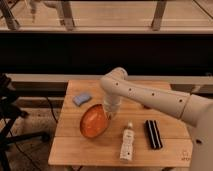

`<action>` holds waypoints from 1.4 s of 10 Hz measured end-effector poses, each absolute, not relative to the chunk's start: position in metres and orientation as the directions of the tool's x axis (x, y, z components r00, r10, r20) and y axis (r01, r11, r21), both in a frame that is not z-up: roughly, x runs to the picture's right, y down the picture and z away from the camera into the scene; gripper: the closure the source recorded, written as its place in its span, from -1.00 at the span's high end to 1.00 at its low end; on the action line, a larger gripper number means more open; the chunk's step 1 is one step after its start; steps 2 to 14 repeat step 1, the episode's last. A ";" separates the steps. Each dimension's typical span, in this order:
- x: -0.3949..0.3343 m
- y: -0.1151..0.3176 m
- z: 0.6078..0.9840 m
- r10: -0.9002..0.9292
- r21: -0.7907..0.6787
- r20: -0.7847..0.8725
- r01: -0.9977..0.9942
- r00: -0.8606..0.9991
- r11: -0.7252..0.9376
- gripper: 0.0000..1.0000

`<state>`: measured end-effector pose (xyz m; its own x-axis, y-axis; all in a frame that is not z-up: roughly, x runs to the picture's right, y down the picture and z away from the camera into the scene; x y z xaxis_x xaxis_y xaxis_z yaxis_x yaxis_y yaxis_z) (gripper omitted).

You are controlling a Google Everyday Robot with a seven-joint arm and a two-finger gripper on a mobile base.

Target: Pick up the ceramic bowl

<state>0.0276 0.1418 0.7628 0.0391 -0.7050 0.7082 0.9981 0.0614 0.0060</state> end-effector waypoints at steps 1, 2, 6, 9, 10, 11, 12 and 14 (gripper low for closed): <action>0.026 0.141 0.762 -0.705 0.010 0.708 0.998 0.034 0.058 -0.97; 0.026 0.141 0.762 -0.705 0.010 0.708 0.998 0.034 0.058 -0.97; 0.026 0.141 0.762 -0.705 0.010 0.708 0.998 0.034 0.058 -0.97; 0.026 0.141 0.762 -0.705 0.010 0.708 0.998 0.034 0.058 -0.97; 0.026 0.141 0.762 -0.705 0.010 0.708 0.998 0.034 0.058 -0.97; 0.026 0.141 0.762 -0.705 0.010 0.708 0.998 0.034 0.058 -0.97; 0.026 0.141 0.762 -0.705 0.010 0.708 0.998 0.034 0.058 -0.97; 0.026 0.141 0.762 -0.705 0.010 0.708 0.998 0.034 0.058 -0.97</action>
